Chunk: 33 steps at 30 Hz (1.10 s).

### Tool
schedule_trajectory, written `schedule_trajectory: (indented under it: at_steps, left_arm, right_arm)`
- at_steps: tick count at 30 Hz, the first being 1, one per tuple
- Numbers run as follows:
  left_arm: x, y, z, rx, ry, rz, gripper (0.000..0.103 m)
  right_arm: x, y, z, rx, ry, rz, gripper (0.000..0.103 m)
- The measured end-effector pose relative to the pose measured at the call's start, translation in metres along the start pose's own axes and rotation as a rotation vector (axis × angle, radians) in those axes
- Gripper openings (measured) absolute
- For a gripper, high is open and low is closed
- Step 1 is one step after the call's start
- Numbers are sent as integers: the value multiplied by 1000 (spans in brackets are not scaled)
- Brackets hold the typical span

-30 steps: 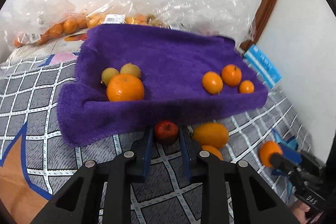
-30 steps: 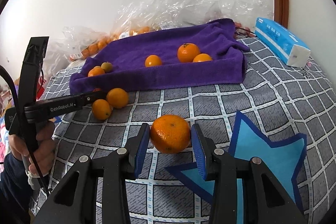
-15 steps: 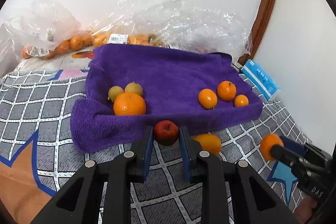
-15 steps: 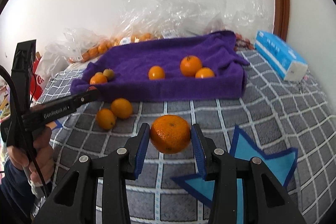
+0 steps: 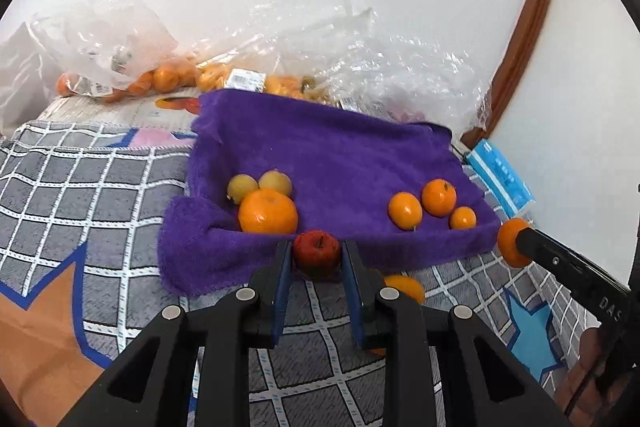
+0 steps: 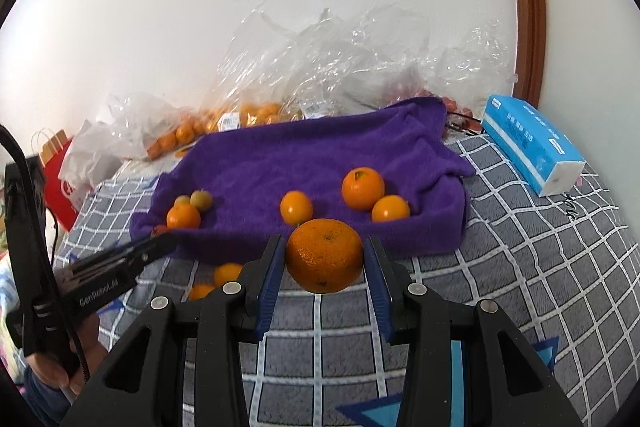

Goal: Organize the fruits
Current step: 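Carry the tomato and orange onto the purple towel with both grippers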

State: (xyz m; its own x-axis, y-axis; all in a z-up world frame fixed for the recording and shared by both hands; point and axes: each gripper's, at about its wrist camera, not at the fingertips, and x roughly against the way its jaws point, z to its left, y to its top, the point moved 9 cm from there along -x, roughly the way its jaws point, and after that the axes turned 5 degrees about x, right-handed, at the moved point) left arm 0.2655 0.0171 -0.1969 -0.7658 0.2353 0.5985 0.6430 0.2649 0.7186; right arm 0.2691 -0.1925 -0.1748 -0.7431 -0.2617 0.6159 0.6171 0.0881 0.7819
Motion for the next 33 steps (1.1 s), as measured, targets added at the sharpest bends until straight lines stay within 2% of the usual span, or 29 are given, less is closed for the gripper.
schedule_trajectory:
  at_steps: [3, 6, 10, 16, 26, 30, 33]
  left_arm:
    - [4, 5, 5, 6, 22, -18, 24]
    - [5, 9, 15, 41, 62, 0, 24]
    - [16, 19, 19, 73, 63, 0, 24]
    - [29, 54, 11, 35, 111, -35, 24]
    - [-10, 83, 18, 139, 96, -26, 24]
    - [-23, 76, 25, 151, 106, -25, 24]
    - [-30, 66, 30, 145, 125, -8, 24]
  right_arm:
    - [-1, 8, -3, -16, -4, -8, 40]
    - [-3, 17, -4, -18, -6, -11, 40]
    - [-6, 30, 1, -5, 1, -21, 40]
    - [-15, 49, 11, 16, 21, -48, 40]
    - [-40, 75, 18, 57, 18, -70, 40]
    - [-56, 79, 18, 60, 4, -74, 40]
    - [-73, 65, 21, 73, 10, -32, 40]
